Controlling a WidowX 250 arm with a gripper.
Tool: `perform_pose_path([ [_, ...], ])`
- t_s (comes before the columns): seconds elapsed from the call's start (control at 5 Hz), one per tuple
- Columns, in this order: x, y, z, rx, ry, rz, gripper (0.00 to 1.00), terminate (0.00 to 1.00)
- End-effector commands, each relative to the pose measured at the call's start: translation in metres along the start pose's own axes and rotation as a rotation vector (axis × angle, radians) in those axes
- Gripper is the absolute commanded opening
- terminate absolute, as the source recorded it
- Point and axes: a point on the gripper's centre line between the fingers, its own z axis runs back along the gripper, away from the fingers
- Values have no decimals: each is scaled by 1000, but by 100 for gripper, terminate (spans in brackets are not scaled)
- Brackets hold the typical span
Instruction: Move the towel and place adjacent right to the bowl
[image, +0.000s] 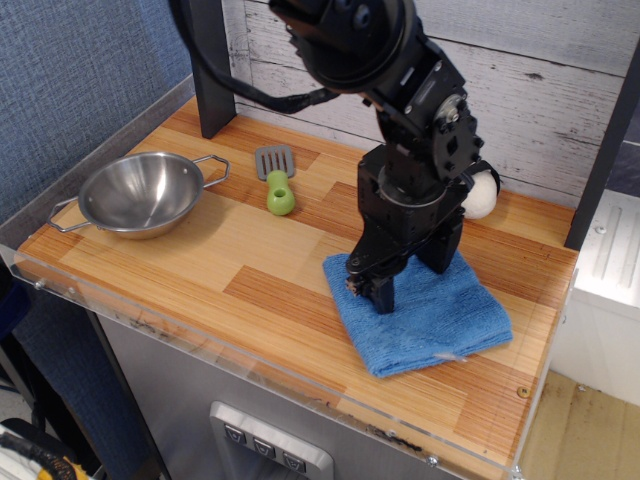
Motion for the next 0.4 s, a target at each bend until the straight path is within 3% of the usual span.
perform_pose_path([
  [0.0, 10, 7, -15, 18, -1, 20, 100, 0],
  [0.2, 28, 12, -17, 34, -19, 46, 100, 0],
])
